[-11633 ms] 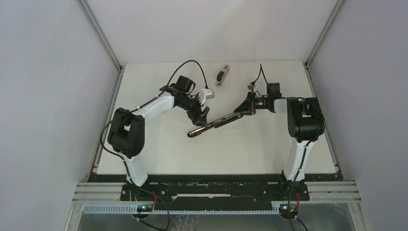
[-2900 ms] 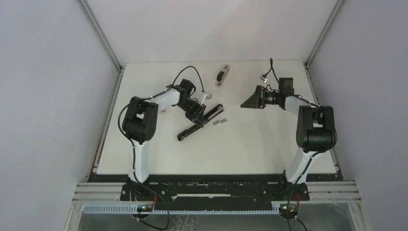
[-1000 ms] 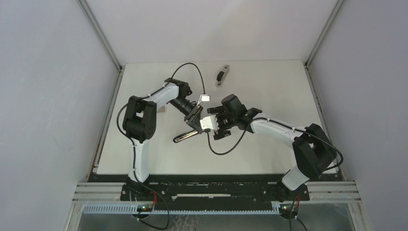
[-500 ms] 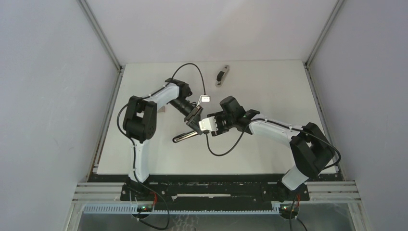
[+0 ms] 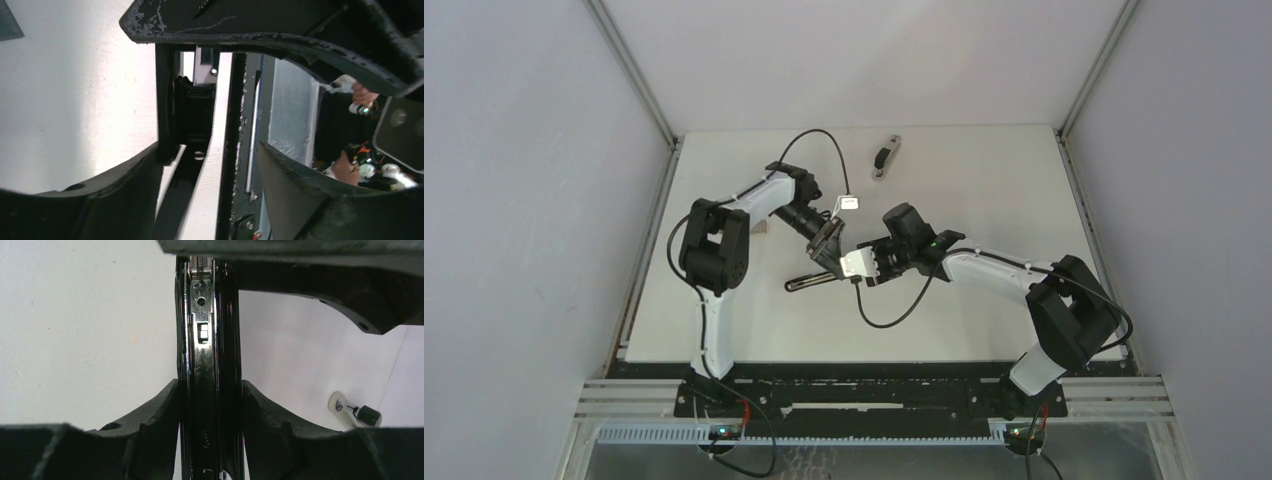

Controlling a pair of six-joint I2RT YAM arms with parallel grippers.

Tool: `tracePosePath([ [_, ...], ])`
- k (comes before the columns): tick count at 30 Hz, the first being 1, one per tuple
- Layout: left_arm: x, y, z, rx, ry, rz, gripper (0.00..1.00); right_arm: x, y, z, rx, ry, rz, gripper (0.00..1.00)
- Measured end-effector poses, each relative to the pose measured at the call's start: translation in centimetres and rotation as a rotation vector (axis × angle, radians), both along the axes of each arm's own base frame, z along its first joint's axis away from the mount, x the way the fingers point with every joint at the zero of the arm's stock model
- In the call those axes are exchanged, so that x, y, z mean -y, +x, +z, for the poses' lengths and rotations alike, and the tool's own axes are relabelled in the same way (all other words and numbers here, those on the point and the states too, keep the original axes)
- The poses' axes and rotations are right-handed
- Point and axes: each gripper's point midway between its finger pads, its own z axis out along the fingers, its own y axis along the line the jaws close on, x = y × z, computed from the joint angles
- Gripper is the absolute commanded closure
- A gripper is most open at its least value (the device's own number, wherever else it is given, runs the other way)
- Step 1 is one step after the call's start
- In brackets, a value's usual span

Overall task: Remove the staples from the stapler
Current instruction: Unload the staple at the center of the board.

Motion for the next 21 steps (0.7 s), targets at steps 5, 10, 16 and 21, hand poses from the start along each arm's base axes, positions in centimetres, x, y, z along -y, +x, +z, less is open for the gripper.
tracePosePath([
  [5,-0.6,1.4,0.8,0.013,-0.028,0.041,0.0,0.7,0.0,-0.1,-0.02,-0.002,-0.012,0.77],
  [10,-2.4,4.0,1.8,0.046,-0.045,0.129,0.0,1.7,0.0,0.0,-0.058,0.013,-0.04,0.79],
  [16,-4.8,6.4,3.2,0.093,-0.05,0.237,0.0,2.5,0.5,1.0,-0.095,0.067,-0.098,0.79],
  [21,-6.7,7.7,5.6,0.172,-0.067,0.31,0.0,3.3,1.1,2.1,-0.128,0.123,-0.15,0.79],
])
